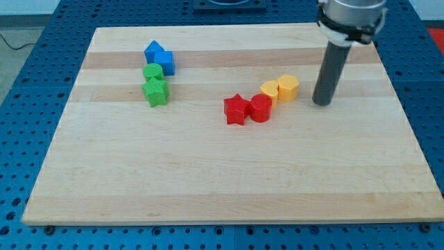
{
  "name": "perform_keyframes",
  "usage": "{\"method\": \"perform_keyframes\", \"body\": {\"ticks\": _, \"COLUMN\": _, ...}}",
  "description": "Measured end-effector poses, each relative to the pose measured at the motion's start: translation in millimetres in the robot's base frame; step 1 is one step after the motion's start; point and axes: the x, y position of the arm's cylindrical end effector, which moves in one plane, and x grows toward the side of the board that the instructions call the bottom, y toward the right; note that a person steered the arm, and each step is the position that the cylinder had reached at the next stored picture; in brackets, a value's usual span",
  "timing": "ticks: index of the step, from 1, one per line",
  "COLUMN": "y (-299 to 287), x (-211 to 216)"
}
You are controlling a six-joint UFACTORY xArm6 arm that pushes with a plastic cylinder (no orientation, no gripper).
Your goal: Push the red circle into red star
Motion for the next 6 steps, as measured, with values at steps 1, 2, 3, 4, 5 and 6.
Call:
{"method": "perform_keyframes", "body": {"ticks": 1, "y": -19, "x": 36}}
{"method": "perform_keyframes", "body": {"ticks": 2, "y": -59, "x": 29}}
{"method": "perform_keyframes", "body": {"ticks": 3, "y": -78, "x": 18}}
{"method": "perform_keyframes", "body": {"ticks": 4, "y": -90, "x": 17}}
{"method": "perform_keyframes", "body": {"ticks": 5, "y": -94, "x": 17}}
{"method": "perform_keyframes", "body": {"ticks": 6, "y": -95, "x": 17}}
